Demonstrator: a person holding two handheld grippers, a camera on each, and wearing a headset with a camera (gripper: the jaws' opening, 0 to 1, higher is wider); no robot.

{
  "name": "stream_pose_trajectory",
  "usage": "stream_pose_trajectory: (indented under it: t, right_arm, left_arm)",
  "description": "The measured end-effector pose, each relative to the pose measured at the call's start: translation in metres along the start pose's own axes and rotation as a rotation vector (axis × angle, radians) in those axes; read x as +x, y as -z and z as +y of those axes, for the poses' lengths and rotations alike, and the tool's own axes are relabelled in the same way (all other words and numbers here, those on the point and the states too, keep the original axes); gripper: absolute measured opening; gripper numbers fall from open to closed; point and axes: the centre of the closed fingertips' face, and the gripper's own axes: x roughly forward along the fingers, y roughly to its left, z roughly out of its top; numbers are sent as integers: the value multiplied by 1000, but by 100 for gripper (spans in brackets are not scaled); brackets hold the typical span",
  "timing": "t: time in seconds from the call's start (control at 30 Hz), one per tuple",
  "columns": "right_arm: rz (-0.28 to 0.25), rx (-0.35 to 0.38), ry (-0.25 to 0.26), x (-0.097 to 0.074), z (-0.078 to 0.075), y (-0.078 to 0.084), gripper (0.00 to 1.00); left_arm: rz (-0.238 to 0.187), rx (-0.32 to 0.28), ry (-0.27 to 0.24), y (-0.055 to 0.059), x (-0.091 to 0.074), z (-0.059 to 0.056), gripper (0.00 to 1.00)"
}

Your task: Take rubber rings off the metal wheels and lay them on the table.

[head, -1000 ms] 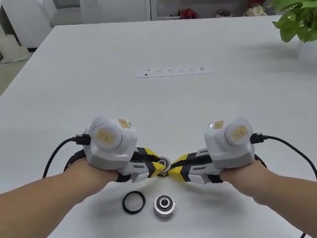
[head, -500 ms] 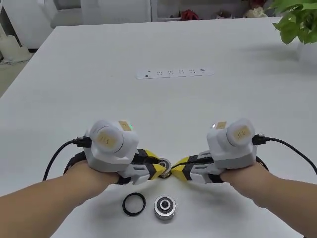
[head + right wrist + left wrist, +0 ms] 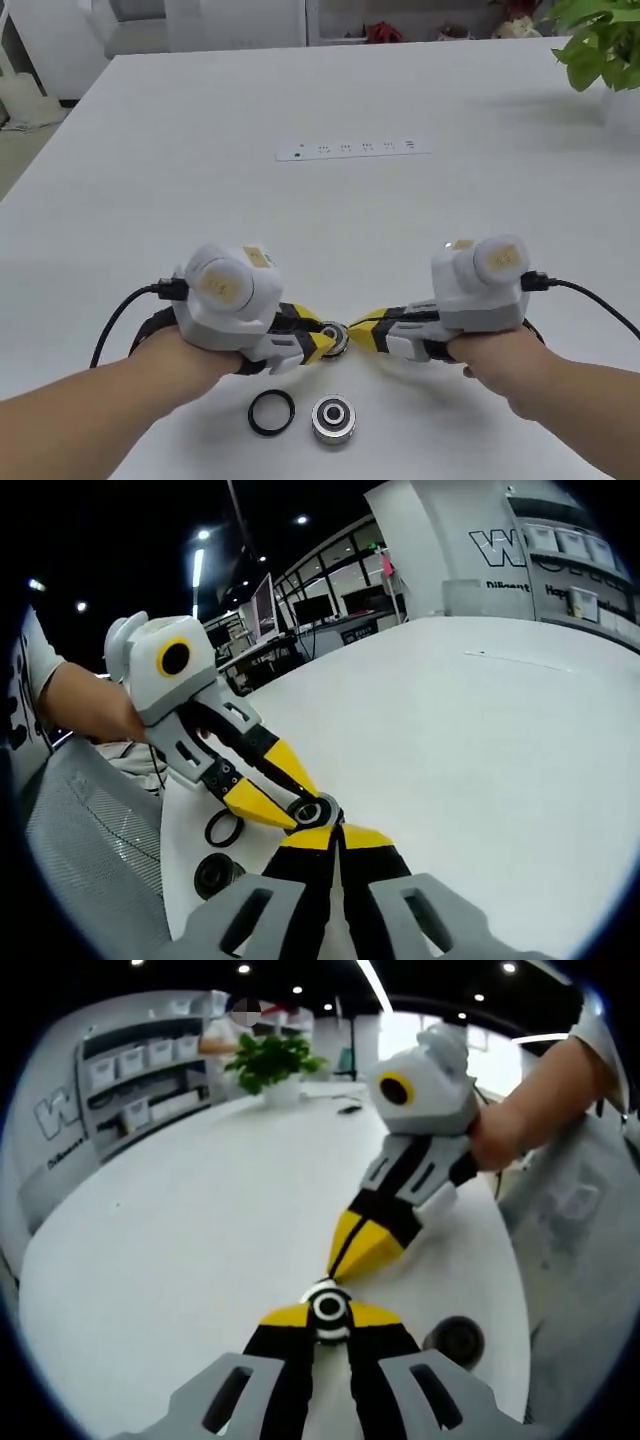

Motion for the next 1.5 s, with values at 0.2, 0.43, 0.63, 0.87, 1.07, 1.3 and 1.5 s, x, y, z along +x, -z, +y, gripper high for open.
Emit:
stream_pose_trajectory:
  t: [0.2, 0.43, 0.63, 0.87, 1.07, 1.3, 1.5]
  right_arm:
    - [-10, 11, -11, 0, 3, -2, 0]
    - [-5, 9, -9, 0, 4, -2, 0]
    - [-2, -2, -12, 0, 6, -4, 0]
    - [-1, -14, -22, 1, 9, -5, 0]
    - [-1, -25, -34, 1, 13, -6, 0]
    - [-29, -29, -93, 4, 30, -14, 0]
    - [-18, -19, -72, 3, 21, -9, 0]
  left_arm:
    - [3, -2, -4, 0, 0, 0, 12]
    - [5, -3, -7, 0, 0, 0, 12]
    - [5, -3, -10, 0, 0, 0, 12]
    - [3, -4, -11, 0, 0, 1, 12]
    - [1, -5, -11, 0, 0, 0, 12]
    - [-1, -7, -15, 0, 0, 0, 12]
    - [-4, -12, -18, 0, 0, -1, 12]
